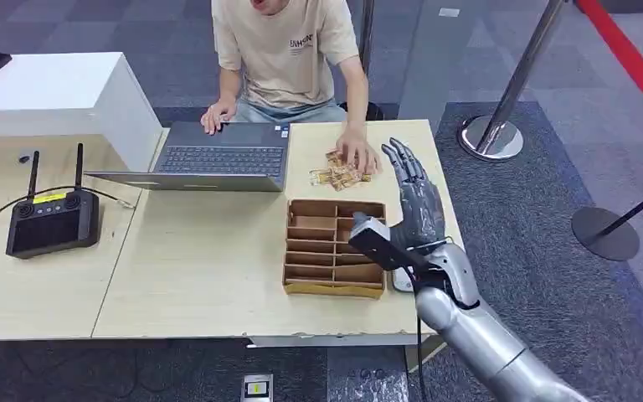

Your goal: Pass the card to the sensor for recognition and then transmit it.

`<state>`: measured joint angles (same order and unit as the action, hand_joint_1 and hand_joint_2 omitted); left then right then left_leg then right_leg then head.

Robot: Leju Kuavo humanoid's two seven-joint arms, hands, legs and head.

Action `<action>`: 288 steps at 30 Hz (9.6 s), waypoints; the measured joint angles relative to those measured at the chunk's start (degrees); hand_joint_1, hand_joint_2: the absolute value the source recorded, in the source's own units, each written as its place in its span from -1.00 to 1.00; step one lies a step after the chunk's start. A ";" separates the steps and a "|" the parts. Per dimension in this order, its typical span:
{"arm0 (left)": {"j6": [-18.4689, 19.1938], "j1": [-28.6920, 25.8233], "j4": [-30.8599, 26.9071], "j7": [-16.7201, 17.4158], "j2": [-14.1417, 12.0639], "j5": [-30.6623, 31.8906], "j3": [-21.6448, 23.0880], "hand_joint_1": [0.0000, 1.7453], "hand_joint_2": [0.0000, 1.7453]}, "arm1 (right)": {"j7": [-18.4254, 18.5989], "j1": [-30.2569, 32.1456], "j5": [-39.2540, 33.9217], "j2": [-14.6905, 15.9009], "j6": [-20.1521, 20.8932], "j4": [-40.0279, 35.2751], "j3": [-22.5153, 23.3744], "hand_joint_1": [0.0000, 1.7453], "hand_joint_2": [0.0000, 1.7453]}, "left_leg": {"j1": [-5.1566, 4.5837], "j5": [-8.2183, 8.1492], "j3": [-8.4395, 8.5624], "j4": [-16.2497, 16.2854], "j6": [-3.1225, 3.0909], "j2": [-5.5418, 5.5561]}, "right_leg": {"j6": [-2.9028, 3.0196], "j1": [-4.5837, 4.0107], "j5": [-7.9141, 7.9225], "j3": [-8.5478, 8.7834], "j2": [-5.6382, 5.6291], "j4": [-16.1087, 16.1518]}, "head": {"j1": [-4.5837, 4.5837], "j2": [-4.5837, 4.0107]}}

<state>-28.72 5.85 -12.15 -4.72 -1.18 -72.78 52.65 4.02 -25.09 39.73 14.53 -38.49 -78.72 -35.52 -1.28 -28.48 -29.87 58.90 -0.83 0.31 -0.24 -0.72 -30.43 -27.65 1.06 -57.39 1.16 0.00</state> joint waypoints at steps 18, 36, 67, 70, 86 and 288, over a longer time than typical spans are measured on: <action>-0.28 0.01 0.02 -0.11 0.00 -0.59 -0.02 -1.00 -1.00 | 2.14 5.45 3.74 2.78 2.30 -9.71 0.37 -0.24 1.00 | 0.00 0.00 -0.01 0.00 0.00 -0.01 | 0.00 0.00 0.00 0.01 0.00 0.00 | -0.02 0.00; -0.68 0.03 0.02 -0.50 0.13 -1.01 -0.07 -1.00 -1.00 | 4.68 6.97 8.15 3.15 3.45 -9.58 0.22 0.08 1.00 | 0.00 0.00 -0.02 0.00 0.00 -0.01 | 0.00 0.00 0.00 0.01 0.00 0.00 | -0.02 0.00; -0.96 0.10 0.02 -0.46 0.48 -0.83 -0.07 -1.00 -1.00 | 4.09 7.64 5.38 2.69 3.52 -0.26 -2.12 -0.10 1.00 | 0.00 0.00 -0.02 -0.01 0.00 -0.01 | 0.00 0.00 0.00 0.01 0.00 0.00 | -0.02 0.00; -0.98 0.11 0.02 -0.44 0.48 -0.83 -0.07 -1.00 -1.00 | 3.78 7.65 5.07 2.49 3.41 1.00 -2.40 -0.10 1.00 | 0.00 0.00 -0.02 -0.01 0.00 -0.01 | 0.00 0.00 0.00 0.01 0.00 0.00 | -0.02 0.00; -1.22 0.12 0.02 -0.22 0.46 -0.83 -0.07 -1.00 -1.00 | 3.50 7.65 5.07 1.33 2.95 4.78 -3.02 -0.06 1.00 | 0.00 0.00 -0.02 -0.01 0.00 -0.01 | 0.00 0.00 0.00 0.01 0.00 0.00 | -0.02 0.00; -0.77 0.15 0.04 -0.22 1.51 0.90 0.46 -1.00 -1.00 | -2.86 -12.16 -18.43 0.09 15.43 -1.27 -7.61 1.00 1.00 | 0.00 0.00 -0.12 -0.01 0.00 -0.05 | 0.02 -0.01 -0.01 -0.10 -0.06 -0.01 | -0.02 0.00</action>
<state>-29.49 6.00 -12.11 -4.94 0.33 -71.89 53.11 1.17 -37.25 21.30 14.62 -23.06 -79.99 -43.12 -1.28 -28.47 -29.99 58.89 -0.83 0.26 -0.21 -0.73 -30.44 -27.76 1.00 -57.40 1.14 0.00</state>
